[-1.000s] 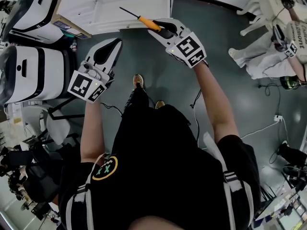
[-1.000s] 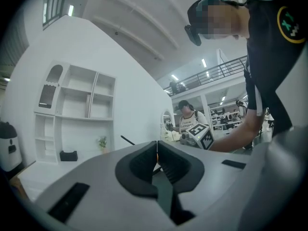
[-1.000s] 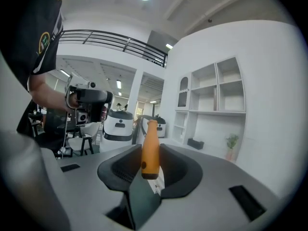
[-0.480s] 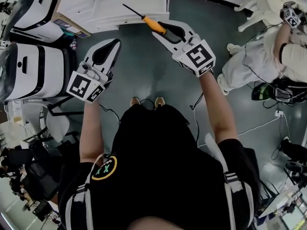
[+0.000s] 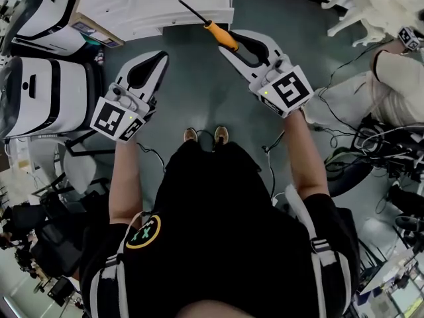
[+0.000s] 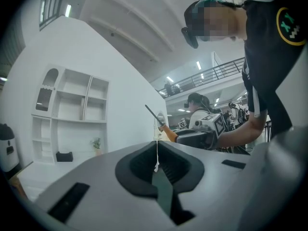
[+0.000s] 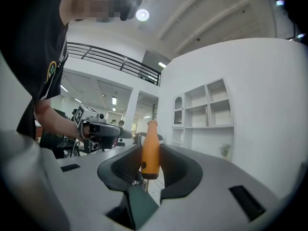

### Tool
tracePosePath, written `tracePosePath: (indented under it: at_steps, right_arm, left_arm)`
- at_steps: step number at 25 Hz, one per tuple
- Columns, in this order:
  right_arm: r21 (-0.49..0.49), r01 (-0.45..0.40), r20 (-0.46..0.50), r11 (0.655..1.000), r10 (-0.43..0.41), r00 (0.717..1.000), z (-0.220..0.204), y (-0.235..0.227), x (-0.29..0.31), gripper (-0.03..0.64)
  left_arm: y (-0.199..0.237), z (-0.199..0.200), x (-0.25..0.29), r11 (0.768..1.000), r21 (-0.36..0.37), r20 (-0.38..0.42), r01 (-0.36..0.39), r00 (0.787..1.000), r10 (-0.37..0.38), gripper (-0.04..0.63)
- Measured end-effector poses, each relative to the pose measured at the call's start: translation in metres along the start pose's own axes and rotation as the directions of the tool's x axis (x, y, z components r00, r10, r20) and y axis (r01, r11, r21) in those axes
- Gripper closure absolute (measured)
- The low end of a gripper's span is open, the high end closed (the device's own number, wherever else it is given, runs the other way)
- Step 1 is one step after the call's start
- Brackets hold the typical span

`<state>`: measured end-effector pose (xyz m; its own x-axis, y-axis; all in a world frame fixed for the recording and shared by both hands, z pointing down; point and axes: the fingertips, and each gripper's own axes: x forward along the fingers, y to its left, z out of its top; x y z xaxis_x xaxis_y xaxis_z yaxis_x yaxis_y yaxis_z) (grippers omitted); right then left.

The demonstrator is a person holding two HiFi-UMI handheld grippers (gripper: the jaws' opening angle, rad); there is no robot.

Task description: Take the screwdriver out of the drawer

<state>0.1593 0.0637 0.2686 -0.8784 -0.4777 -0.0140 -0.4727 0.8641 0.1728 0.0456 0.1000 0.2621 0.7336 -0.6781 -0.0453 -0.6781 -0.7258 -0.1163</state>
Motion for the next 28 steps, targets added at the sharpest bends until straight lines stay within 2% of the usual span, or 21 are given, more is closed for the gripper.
tracePosePath:
  at_steps: [9,28]
  right_arm:
    - [0.036,0.027,0.011,0.999,-0.027,1.000,-0.002,0.028,0.016,0.483]
    - [0.025,0.037,0.019,0.999,-0.037,0.999,0.007,0.074,0.066,0.483]
  left_arm:
    - [0.019,0.005,-0.037,1.000,0.010,0.020,0.009,1.000,-0.010,0.574]
    - [0.056,0.011,-0.095,1.000,0.006,0.060,0.002,0.998,-0.002,0.574]
